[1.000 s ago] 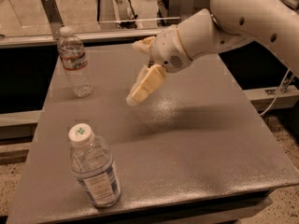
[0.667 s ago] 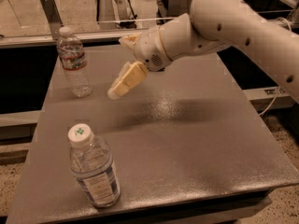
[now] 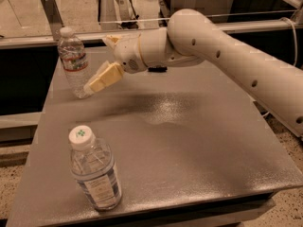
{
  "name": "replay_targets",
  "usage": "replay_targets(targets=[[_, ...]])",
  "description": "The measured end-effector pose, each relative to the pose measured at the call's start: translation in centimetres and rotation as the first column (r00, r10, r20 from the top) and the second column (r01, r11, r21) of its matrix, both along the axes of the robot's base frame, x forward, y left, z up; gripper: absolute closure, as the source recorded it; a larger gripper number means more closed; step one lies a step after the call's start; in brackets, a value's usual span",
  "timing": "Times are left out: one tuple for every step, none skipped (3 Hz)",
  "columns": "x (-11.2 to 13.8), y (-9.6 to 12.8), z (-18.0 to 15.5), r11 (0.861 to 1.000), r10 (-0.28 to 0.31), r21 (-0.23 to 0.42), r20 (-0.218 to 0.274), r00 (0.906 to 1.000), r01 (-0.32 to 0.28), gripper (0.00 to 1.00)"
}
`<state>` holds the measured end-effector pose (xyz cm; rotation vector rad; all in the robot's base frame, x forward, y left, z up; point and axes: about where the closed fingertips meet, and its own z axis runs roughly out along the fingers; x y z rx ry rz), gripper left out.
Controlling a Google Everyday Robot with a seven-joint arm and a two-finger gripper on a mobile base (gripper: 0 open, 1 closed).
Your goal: Knock water bottle over
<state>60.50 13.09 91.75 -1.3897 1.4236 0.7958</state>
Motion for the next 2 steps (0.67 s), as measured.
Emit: replay_targets(targets=[[1.3,2.5,-0.5,0.995,0.009,0.099,0.007,0.9999,-0.010,0.00],[2.4,4.6,-1.0,0.985,0.019,0.172,0.000,0.9998,-0.019,0.17]])
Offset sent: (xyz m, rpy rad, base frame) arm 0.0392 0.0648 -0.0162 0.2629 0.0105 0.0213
